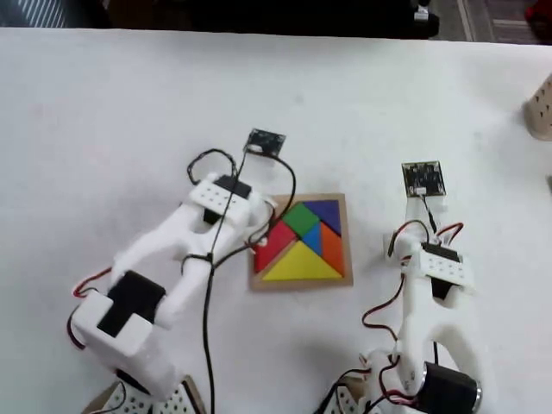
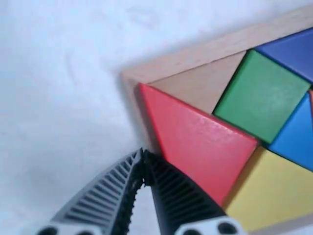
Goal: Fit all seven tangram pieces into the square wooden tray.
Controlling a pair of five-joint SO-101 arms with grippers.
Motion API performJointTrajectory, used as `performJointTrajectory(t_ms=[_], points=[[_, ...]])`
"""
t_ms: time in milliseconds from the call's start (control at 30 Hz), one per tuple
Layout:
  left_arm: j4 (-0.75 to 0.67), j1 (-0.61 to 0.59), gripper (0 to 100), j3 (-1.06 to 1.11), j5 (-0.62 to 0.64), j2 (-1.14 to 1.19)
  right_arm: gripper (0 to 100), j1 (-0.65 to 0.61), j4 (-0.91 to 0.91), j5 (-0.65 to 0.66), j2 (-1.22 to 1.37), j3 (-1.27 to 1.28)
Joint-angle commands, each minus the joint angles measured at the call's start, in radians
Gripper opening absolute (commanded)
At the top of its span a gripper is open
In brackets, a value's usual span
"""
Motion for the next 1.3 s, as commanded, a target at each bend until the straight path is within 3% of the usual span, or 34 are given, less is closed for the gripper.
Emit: performJointTrajectory(t_ms=[0, 233, 500, 867, 967, 1100, 1267], points=[[0.003, 0.068, 2, -0.018, -0.021, -0.081, 1.7, -0.001, -0.010, 0.051, -0.002, -0.041], [-0.097, 0.156, 2, 0.028, -0.021, -0.082, 1.7, -0.002, -0.010, 0.057, -0.002, -0.041], [-0.103, 0.148, 2, 0.046, -0.021, -0.130, 1.7, -0.002, -0.010, 0.058, -0.002, -0.041], [-0.109, -0.071, 2, 0.068, -0.023, -0.260, 1.8, -0.008, 0.050, 0.052, -0.036, -0.046], [-0.110, -0.122, 2, 0.112, -0.032, -0.321, 1.8, -0.012, 0.070, 0.052, -0.116, -0.012], [-0.121, -0.203, 2, 0.184, -0.143, -0.420, 1.8, -0.073, 0.067, 0.052, -0.266, 0.089], [-0.249, -0.334, 2, 0.367, -0.178, -0.550, 1.8, -0.139, 0.071, 0.052, -0.521, 0.242]])
